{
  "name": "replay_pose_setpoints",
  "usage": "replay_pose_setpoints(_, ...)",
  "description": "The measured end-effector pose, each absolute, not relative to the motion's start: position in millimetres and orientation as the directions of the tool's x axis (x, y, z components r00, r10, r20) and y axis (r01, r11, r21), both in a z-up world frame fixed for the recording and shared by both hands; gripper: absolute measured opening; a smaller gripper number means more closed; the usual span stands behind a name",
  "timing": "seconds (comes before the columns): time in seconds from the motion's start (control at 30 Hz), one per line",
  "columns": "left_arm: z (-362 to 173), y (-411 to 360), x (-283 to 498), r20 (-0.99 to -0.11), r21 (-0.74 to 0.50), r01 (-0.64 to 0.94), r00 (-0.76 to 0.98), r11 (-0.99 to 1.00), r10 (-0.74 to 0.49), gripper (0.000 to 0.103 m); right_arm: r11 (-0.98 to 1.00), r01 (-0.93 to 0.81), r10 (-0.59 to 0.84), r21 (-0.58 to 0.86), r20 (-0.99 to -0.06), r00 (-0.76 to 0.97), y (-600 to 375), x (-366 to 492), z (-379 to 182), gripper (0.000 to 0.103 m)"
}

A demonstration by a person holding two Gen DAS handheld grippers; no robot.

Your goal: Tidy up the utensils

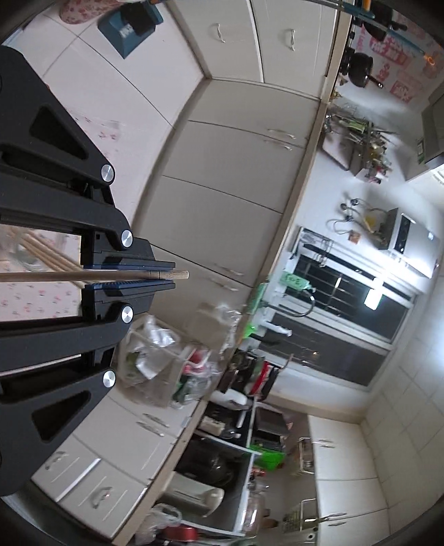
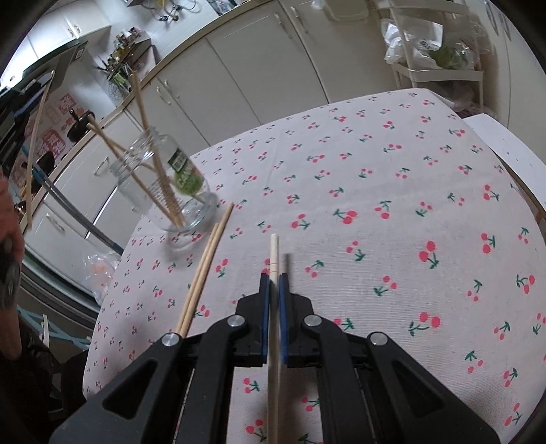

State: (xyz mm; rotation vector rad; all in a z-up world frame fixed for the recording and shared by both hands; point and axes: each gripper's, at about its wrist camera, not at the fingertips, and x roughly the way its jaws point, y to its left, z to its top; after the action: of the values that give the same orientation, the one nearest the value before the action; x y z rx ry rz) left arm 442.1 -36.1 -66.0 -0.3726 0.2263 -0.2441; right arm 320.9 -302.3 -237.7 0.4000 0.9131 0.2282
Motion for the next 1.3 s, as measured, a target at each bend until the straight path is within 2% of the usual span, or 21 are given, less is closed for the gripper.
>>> replay_pose_setpoints(0.4,-60.9,-57.2,470.1,-0.047,-0.315,0.108,0.990,0.943,-0.129,0.005,0.894,-0.008,0.364,0.449,-0.714,0.598,-307.2,321.9,-240.1,0.006)
replay_pose_setpoints(0.93,-105.8,-75.3,483.0,-0.031,-0.192,0.061,0.997,0.979,-0.068,0.005,0.883,-0.016,0.373,0.470,-0.680,0.631,-308.0,320.5,-235.7,0.006)
replay_pose_setpoints(1.3,-130.1,-70.0,468.2,-0.085,-0.151,0.072,0.993,0.986,-0.086,0.005,0.880,-0.017,0.377,0.475,-0.675,0.634,-309.2,319.9,-235.5,0.006)
